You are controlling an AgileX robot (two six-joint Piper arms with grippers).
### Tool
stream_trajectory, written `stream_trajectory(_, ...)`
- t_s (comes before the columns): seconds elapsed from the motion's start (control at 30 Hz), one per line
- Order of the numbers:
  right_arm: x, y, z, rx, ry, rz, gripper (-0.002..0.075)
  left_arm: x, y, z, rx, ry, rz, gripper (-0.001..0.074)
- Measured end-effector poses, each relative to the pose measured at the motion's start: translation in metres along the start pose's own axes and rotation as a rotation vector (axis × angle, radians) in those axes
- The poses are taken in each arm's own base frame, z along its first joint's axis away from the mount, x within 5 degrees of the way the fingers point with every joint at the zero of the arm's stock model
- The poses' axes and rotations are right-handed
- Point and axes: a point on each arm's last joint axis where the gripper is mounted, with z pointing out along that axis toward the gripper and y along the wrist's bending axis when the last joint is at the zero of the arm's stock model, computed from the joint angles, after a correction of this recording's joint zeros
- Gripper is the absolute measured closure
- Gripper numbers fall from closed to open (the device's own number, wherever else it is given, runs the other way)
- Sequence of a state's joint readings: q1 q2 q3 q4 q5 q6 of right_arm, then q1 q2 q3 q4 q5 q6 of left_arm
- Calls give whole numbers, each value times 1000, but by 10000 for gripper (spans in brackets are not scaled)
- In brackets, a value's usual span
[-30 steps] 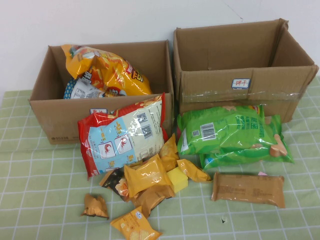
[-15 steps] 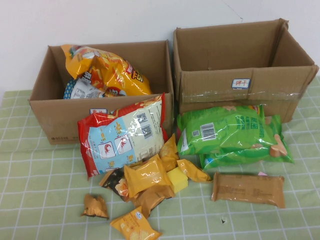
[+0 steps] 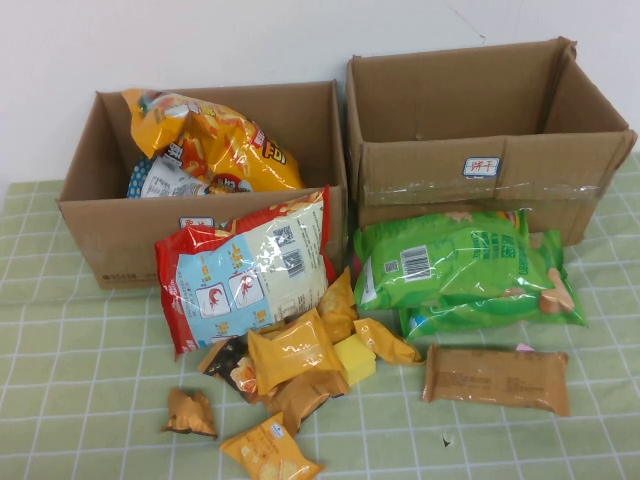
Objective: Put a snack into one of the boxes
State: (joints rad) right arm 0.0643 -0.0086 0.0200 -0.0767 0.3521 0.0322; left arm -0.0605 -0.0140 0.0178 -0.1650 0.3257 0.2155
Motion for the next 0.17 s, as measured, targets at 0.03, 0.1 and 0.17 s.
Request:
stream_trajectory(0.03, 0, 0, 0, 0, 0, 0, 728, 0, 0, 0, 0, 0, 0, 736)
stream_trajectory(0.1, 0, 0, 0, 0, 0, 0, 728, 0, 0, 0, 0, 0, 0, 736)
stream_trajectory(0.17, 0, 0, 0, 0, 0, 0, 728, 0, 0, 0, 0, 0, 0, 736)
